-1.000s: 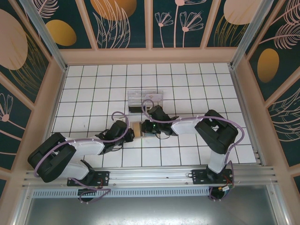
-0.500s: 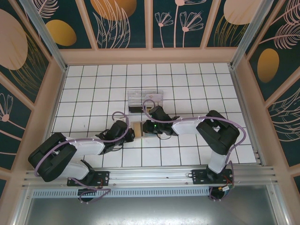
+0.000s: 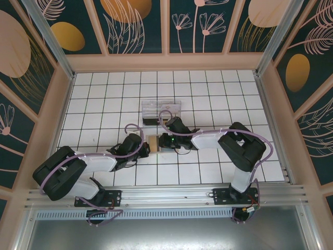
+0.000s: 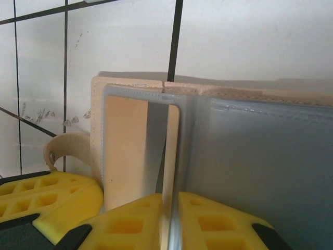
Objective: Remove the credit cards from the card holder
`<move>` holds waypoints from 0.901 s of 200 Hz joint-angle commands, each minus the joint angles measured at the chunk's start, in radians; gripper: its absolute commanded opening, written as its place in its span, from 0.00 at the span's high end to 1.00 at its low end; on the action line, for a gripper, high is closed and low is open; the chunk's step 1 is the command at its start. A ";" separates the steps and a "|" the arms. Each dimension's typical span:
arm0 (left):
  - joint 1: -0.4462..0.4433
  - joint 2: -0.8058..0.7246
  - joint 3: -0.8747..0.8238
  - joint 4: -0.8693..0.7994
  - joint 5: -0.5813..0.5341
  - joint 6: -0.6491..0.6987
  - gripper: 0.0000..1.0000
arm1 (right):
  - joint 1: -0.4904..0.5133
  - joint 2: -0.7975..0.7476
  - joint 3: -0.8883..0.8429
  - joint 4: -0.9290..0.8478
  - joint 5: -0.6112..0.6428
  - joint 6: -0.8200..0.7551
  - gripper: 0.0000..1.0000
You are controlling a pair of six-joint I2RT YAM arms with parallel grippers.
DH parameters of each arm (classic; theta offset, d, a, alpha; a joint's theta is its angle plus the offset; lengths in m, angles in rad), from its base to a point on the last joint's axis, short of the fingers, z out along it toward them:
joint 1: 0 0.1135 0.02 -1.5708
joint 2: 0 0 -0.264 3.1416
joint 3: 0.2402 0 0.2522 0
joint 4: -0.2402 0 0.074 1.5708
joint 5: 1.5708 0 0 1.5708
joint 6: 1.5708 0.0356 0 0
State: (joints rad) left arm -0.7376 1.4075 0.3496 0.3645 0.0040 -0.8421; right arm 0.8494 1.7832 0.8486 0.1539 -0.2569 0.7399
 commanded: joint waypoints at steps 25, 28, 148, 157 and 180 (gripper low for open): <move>0.003 0.019 -0.006 -0.007 0.041 -0.010 0.94 | -0.007 0.022 -0.008 0.044 -0.054 0.015 0.82; 0.004 0.019 -0.005 -0.007 0.041 -0.010 0.94 | -0.007 0.023 -0.008 0.045 -0.056 0.015 0.82; 0.003 0.017 -0.006 -0.070 -0.024 -0.021 1.00 | -0.064 -0.043 -0.095 0.056 -0.049 0.028 1.00; 0.003 0.017 -0.006 -0.075 -0.028 -0.022 1.00 | -0.073 -0.051 -0.108 0.058 -0.048 0.029 1.00; 0.003 0.016 -0.007 -0.082 -0.033 -0.023 1.00 | -0.092 -0.075 -0.135 0.055 -0.042 0.027 1.00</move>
State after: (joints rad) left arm -0.7330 1.4094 0.3496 0.3653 0.0025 -0.8536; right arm 0.7830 1.7447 0.7555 0.2375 -0.3168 0.7654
